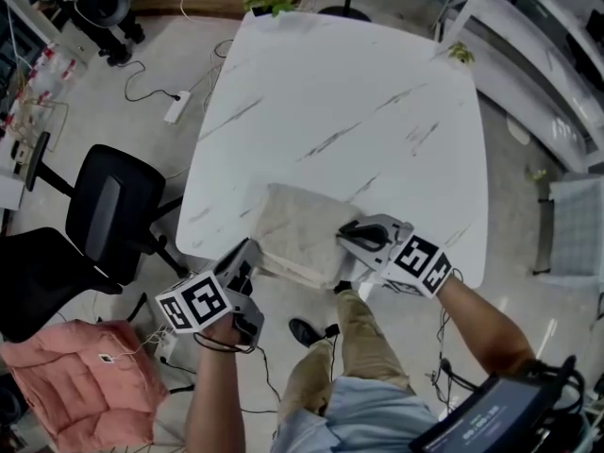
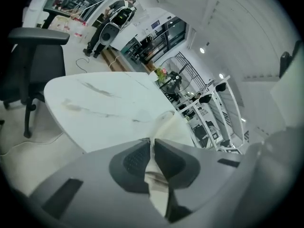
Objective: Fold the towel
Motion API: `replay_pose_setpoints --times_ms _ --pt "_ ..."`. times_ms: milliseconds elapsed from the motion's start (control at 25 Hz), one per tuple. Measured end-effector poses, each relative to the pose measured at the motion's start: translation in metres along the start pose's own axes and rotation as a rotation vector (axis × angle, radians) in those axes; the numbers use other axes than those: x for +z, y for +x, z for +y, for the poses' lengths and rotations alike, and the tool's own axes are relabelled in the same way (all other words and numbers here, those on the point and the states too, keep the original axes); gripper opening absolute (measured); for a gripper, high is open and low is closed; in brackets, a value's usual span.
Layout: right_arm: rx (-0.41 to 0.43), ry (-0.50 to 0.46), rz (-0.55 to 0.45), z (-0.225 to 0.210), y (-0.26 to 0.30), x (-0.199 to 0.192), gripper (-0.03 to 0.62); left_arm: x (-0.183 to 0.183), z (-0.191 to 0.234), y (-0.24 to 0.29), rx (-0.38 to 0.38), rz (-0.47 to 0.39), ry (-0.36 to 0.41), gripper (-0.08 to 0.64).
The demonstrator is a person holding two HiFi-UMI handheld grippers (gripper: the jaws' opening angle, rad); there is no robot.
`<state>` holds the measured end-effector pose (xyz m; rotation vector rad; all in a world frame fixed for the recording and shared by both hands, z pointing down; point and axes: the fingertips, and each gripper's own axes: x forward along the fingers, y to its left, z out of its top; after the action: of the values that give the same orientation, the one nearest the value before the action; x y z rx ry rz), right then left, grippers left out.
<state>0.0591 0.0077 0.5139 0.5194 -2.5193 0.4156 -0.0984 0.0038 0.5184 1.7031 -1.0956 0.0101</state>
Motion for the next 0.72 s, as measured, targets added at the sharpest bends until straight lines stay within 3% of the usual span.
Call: replay_pose_setpoints --times_ms 200,320,480,600,720 --pt "-0.034 0.007 -0.053 0.004 -0.012 0.01 0.05 0.004 0.002 -0.005 -0.016 -0.02 -0.014 0.032" --pt "-0.062 0.047 -0.075 0.006 -0.031 0.017 0.061 0.014 0.013 -0.038 0.037 -0.054 0.016 0.032" --pt "-0.082 0.125 -0.168 0.018 -0.059 0.046 0.061 0.037 -0.003 -0.098 0.072 -0.187 0.084 0.031" --pt "-0.08 0.096 -0.293 0.031 -0.076 0.109 0.063 0.078 -0.063 -0.135 0.06 -0.362 0.24 0.031" --pt "-0.124 0.002 -0.437 0.052 -0.095 0.193 0.063 0.11 -0.147 -0.166 0.042 -0.487 0.499 0.032"
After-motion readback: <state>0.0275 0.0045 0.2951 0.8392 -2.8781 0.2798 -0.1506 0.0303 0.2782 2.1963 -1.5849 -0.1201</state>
